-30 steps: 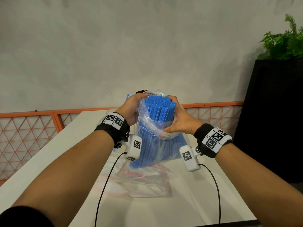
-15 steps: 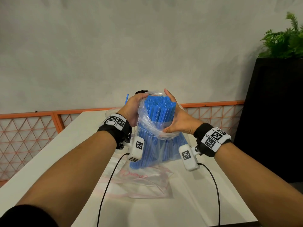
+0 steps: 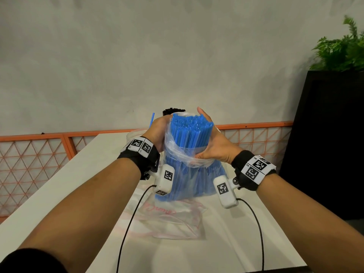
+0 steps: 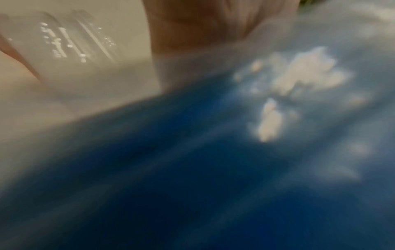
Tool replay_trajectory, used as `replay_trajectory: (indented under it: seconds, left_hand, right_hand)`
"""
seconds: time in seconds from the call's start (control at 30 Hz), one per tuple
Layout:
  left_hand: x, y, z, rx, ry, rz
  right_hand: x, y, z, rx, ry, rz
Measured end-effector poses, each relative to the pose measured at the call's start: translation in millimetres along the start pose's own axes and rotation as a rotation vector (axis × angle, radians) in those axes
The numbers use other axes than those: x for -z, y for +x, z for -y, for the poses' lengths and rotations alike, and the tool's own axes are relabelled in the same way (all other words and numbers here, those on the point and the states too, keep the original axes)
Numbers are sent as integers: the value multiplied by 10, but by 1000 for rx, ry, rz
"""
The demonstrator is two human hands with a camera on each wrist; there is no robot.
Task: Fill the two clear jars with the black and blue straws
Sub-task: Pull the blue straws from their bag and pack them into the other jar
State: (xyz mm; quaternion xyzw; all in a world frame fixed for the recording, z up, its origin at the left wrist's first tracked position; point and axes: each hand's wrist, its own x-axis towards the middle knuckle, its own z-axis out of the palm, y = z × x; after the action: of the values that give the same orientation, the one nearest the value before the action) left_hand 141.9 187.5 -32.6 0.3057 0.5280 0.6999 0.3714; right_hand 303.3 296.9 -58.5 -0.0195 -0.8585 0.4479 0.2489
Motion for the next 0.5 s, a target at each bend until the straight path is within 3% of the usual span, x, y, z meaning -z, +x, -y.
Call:
replay_trajectory:
  seconds: [0.2, 0.33, 0.5]
  left_hand:
    - [-5, 12, -55, 90, 65, -10]
    - [57, 5, 26, 171, 107, -22]
    - [95, -10, 162, 165, 157, -4]
  right_hand:
    - [-84, -35, -22, 34, 53, -60]
    - [-97, -74, -81, 13, 75, -38]
    - [-78, -137, -170, -37, 86, 13]
